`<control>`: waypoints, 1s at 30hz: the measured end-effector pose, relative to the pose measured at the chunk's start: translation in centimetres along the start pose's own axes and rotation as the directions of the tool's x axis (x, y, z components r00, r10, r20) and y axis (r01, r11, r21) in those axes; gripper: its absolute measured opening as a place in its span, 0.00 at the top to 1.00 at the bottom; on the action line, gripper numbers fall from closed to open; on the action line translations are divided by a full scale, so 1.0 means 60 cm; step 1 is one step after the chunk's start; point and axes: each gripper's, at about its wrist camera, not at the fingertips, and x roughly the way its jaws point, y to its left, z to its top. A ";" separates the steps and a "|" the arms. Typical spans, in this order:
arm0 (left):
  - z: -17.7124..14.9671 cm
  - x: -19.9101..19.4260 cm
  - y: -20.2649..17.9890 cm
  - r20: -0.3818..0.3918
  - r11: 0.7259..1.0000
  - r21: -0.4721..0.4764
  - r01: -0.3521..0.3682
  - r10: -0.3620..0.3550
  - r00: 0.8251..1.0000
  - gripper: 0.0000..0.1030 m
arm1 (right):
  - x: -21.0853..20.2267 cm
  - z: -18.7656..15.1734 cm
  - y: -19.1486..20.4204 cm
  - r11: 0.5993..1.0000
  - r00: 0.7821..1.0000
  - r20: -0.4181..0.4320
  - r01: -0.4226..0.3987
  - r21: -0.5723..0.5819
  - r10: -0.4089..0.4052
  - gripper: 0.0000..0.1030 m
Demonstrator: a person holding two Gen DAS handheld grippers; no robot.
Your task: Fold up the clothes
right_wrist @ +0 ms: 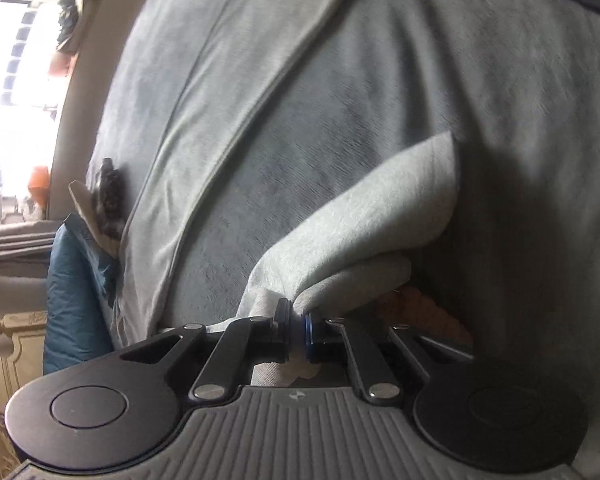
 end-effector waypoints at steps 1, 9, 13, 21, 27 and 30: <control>0.003 0.003 0.001 0.003 1.000 -0.001 -0.008 0.008 1.000 0.98 | 0.005 0.002 -0.003 1.000 1.000 -0.004 -0.004 0.017 0.004 0.93; 0.088 0.075 0.040 0.042 0.992 -0.019 -0.123 0.123 0.991 0.97 | 0.083 0.122 0.025 0.951 0.969 0.056 -0.247 0.187 0.240 0.72; 0.103 0.100 0.061 0.021 0.984 -0.036 -0.174 0.174 0.984 0.84 | 0.114 0.171 0.030 0.926 0.949 0.090 -0.314 0.208 0.302 0.49; 0.089 0.072 0.050 0.088 0.989 0.018 -0.145 0.143 0.986 0.81 | 0.079 0.147 0.024 0.970 0.961 0.133 -0.242 -0.026 0.244 0.50; 0.084 0.035 0.014 0.162 0.979 0.143 -0.147 0.123 0.979 0.81 | 0.077 0.133 0.023 0.982 0.980 0.121 -0.144 -0.121 0.158 0.51; 0.087 0.039 0.009 0.141 0.979 0.149 -0.141 0.120 0.983 0.75 | 0.110 0.140 0.022 0.989 0.991 0.066 -0.110 -0.100 0.117 0.51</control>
